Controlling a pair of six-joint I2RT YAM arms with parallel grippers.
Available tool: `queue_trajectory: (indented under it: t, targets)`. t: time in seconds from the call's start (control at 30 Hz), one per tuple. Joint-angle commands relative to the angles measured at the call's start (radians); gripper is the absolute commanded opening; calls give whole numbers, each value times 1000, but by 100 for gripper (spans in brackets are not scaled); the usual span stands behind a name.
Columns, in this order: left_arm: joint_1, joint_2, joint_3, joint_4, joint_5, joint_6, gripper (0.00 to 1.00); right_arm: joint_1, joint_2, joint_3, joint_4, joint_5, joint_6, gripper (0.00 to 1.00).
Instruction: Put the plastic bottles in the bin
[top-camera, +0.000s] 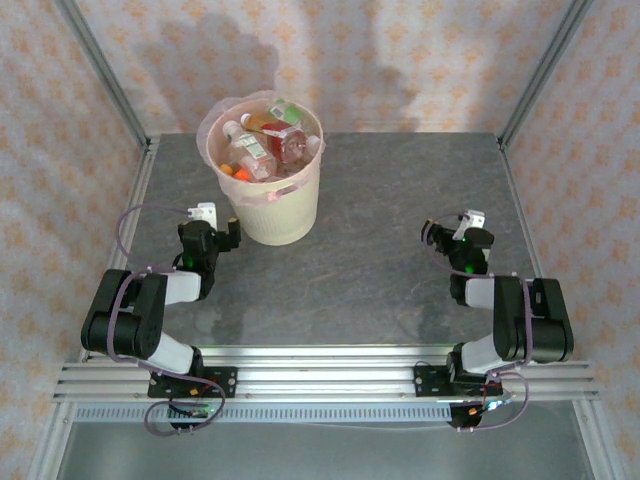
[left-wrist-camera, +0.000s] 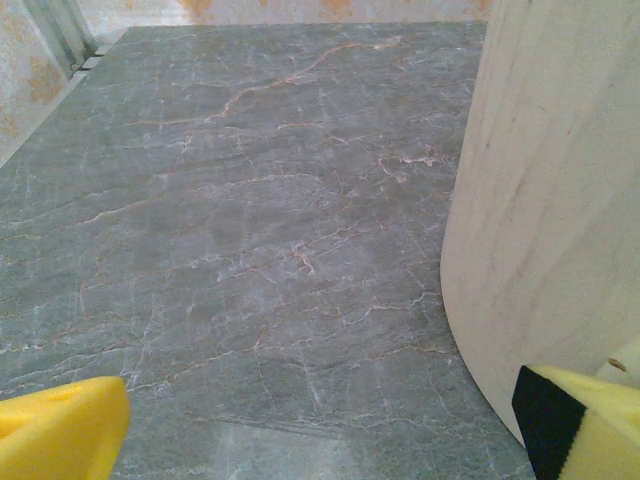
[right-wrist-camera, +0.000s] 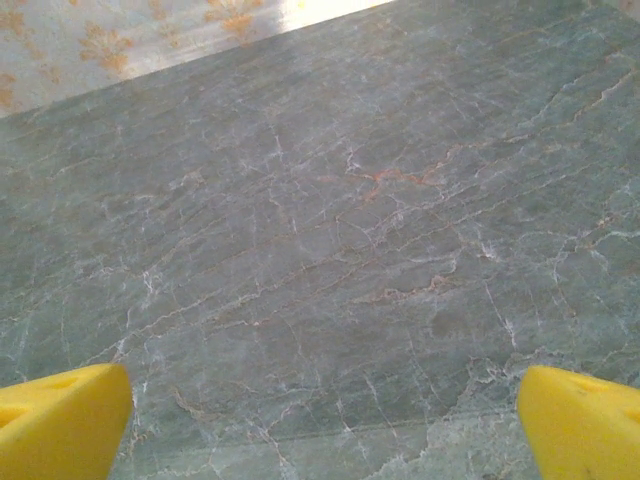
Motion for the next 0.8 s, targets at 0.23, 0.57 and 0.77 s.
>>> queue_trajectory:
  t: [0.23, 0.57, 0.77]
  targets:
    - [0, 4, 19, -7, -29, -10, 100, -4, 74, 22, 69, 70, 14, 99]
    - [-1, 4, 20, -7, -30, -10, 100, 60, 74, 88, -51, 148, -39, 99]
    - [-2, 5, 21, -8, -31, -8, 100, 60, 74, 88, -51, 148, -39, 99]
